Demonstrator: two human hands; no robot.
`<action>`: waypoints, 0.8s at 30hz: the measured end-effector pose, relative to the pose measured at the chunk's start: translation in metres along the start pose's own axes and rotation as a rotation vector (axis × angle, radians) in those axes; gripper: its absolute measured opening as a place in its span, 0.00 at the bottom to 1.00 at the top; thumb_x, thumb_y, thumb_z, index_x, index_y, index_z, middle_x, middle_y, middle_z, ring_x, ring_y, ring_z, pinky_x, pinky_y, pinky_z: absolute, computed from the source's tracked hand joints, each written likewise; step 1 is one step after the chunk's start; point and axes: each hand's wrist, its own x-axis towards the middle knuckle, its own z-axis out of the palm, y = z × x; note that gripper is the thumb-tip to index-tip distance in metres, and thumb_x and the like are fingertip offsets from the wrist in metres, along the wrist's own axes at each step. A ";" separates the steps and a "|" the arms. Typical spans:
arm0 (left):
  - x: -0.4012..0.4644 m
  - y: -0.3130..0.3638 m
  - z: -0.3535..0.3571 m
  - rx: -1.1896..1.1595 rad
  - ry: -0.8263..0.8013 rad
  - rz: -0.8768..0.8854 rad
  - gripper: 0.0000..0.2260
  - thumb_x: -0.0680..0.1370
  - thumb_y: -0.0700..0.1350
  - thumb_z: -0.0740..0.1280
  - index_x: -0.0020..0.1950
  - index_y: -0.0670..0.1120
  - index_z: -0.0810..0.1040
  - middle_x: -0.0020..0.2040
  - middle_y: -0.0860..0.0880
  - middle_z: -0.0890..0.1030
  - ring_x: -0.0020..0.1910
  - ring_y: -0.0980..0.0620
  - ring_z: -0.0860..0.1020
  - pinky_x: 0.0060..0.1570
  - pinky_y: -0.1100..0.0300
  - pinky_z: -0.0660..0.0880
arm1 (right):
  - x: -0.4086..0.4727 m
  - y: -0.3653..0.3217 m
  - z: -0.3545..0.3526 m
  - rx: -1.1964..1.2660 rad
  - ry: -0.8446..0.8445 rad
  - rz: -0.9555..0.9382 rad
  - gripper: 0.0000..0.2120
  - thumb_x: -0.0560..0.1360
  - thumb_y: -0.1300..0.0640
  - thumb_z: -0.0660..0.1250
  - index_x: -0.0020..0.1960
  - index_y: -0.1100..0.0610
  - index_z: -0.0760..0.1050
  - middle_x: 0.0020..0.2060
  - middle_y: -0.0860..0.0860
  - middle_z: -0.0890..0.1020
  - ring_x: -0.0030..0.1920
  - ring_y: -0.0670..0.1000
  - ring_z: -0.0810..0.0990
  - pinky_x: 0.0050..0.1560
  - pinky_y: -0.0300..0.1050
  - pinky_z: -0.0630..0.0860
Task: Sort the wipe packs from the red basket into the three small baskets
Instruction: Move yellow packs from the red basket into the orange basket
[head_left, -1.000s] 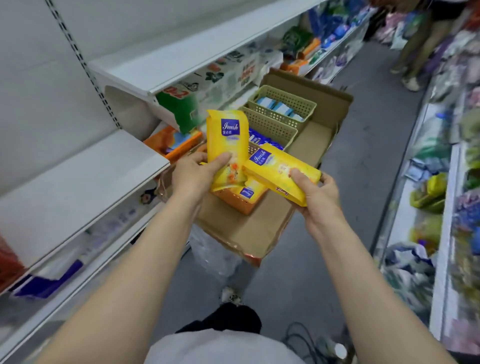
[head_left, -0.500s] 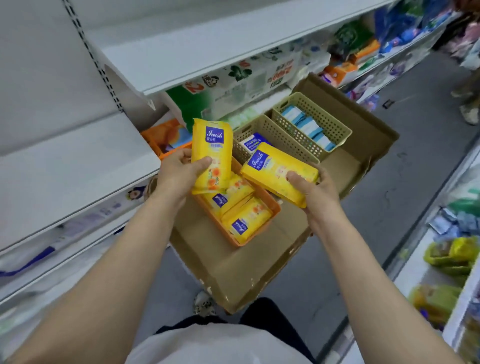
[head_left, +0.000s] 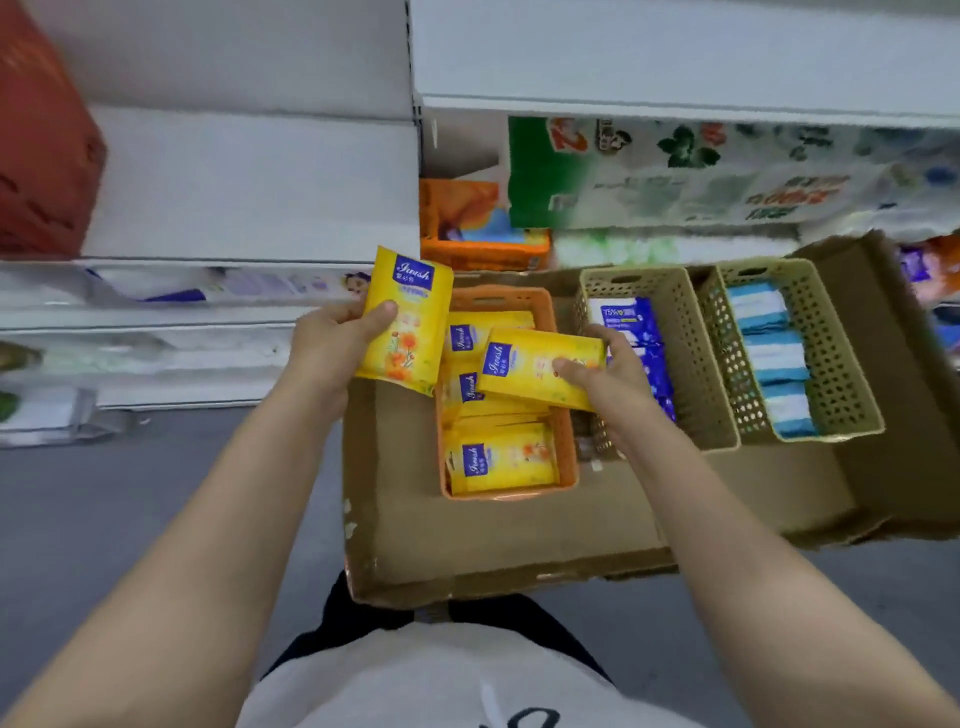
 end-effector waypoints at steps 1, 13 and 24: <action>-0.004 -0.004 -0.001 -0.013 0.026 -0.008 0.11 0.76 0.46 0.73 0.55 0.44 0.81 0.47 0.47 0.85 0.41 0.52 0.84 0.41 0.58 0.79 | 0.009 -0.002 0.005 -0.016 -0.009 -0.019 0.31 0.69 0.57 0.78 0.68 0.45 0.70 0.60 0.51 0.79 0.55 0.52 0.80 0.50 0.48 0.82; -0.005 -0.044 -0.014 -0.040 0.185 -0.047 0.08 0.75 0.43 0.73 0.52 0.44 0.81 0.40 0.50 0.84 0.32 0.58 0.83 0.28 0.66 0.76 | 0.088 -0.004 0.076 -0.585 -0.084 -0.343 0.30 0.75 0.52 0.72 0.73 0.51 0.65 0.69 0.56 0.71 0.68 0.58 0.72 0.65 0.50 0.70; 0.016 -0.051 -0.003 -0.027 0.124 -0.121 0.15 0.75 0.46 0.74 0.59 0.42 0.80 0.49 0.46 0.85 0.42 0.51 0.84 0.41 0.58 0.80 | 0.085 0.004 0.086 -1.089 -0.062 -0.501 0.30 0.74 0.41 0.69 0.73 0.47 0.66 0.69 0.55 0.66 0.72 0.58 0.62 0.67 0.54 0.69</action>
